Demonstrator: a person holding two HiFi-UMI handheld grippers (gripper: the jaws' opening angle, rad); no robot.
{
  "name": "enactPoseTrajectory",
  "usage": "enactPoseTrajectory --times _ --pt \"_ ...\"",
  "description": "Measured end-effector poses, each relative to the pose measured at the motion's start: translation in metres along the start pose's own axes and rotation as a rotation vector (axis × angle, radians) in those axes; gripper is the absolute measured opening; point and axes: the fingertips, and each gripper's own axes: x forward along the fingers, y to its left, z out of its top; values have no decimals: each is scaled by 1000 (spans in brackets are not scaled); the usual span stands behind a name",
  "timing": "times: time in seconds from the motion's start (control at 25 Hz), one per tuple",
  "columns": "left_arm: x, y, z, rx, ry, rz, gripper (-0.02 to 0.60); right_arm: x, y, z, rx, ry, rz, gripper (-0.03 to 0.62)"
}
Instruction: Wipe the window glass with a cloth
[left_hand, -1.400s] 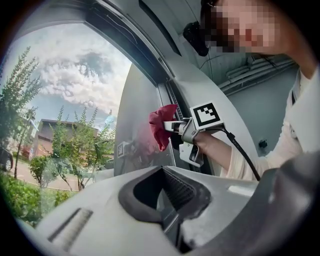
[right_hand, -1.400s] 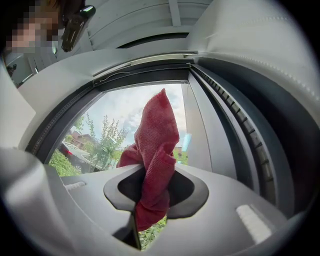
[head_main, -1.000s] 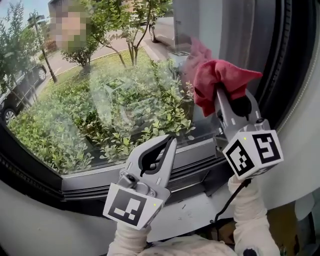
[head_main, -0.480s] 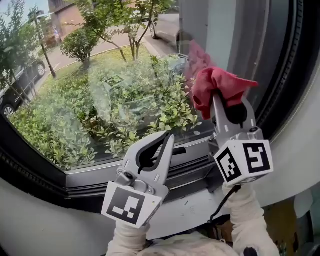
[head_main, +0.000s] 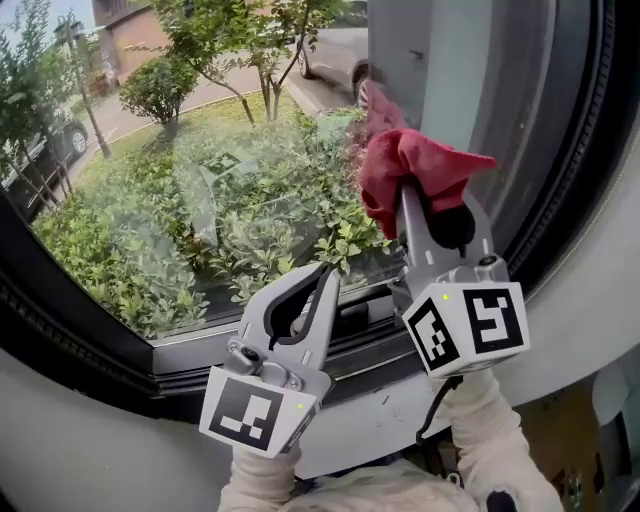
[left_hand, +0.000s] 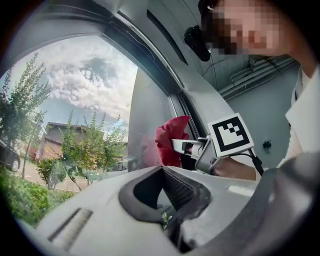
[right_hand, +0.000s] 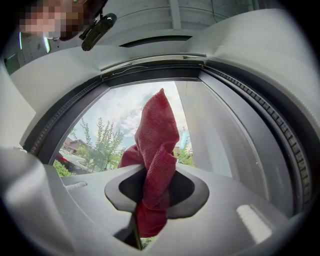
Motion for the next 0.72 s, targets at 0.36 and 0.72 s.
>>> enactPoseTrajectory --times 0.36,0.72 --pt "-35 21 13 -3 -15 19 0 11 63 11 -46 19 64 107" --pt "-51 11 2 -10 -1 24 0 -7 68 -27 -59 69 66 112"
